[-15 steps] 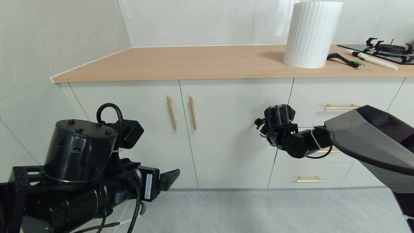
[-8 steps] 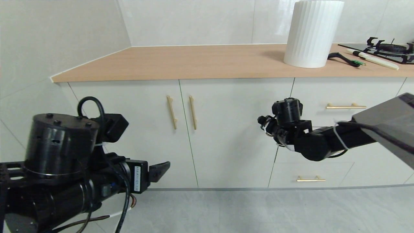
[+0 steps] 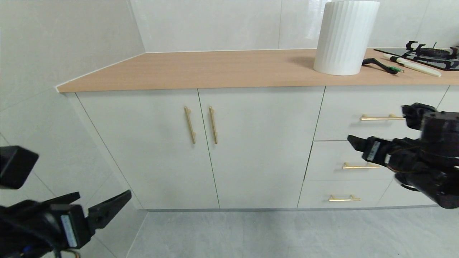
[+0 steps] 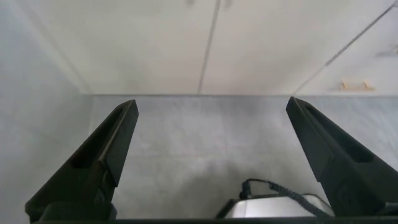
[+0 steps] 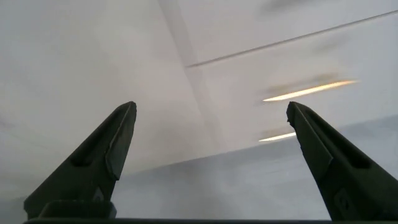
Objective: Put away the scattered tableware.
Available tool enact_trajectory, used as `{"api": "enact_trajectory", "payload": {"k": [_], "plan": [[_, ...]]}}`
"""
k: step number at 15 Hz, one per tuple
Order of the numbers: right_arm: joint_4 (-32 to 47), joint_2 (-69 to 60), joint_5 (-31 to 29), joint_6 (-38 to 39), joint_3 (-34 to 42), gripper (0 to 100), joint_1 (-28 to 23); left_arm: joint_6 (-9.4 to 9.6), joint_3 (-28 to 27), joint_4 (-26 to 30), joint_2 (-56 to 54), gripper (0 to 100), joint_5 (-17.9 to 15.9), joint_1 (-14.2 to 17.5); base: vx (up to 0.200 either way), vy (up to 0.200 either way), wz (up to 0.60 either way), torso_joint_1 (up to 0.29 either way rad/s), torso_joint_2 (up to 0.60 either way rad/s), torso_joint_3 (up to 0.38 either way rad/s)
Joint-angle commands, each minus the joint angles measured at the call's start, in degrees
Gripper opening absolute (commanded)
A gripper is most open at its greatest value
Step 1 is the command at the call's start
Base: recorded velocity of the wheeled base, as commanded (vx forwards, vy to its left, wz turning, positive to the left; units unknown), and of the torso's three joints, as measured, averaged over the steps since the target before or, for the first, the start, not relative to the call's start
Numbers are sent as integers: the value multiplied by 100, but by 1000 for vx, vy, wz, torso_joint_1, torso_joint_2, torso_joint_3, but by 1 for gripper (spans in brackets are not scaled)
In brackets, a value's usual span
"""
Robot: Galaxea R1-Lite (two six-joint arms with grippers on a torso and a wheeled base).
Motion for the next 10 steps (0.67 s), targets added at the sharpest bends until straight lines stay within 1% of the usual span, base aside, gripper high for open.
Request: {"api": "enact_trajectory", "payload": {"k": [1,2,3,4,5,6,7,8,9,10], "plan": [[-356,-2598,140,-951,1446,100,-822,311,820,724,-2430,100,205,341,0,0,0,0,0,0],[-154,-3784,501,-1320,1797,100,-830,707,785,1515,-3335,100,196,692,0,0,0,0,0,0],[66,-4259,597,-1566,1876,100,-830,874,759,1822,-3686,100,196,789,0,0,0,0,0,0],[707,-5085,632,-1900,1903,100,-830,1111,715,2279,-4205,100,196,1079,0,0,0,0,0,0],[1630,-5867,659,-1953,1727,100,-830,1305,689,2587,-4609,100,179,1395,0,0,0,0,0,0],[2360,-6342,659,-1953,1586,100,-830,1436,689,2692,-4908,100,179,1510,0,0,0,0,0,0],[2843,-6720,615,-1961,1542,100,-830,1542,706,2763,-5110,100,205,1650,0,0,0,0,0,0],[3230,-7168,571,-2093,1542,100,-910,1533,776,2807,-5102,100,504,1844,0,0,0,0,0,0],[3520,-7634,597,-2313,1569,100,-1085,1551,899,2789,-5102,100,882,1984,0,0,0,0,0,0],[3924,-8091,597,-2497,1622,100,-1226,1586,1014,2780,-5102,100,1101,2107,0,0,0,0,0,0]]}}
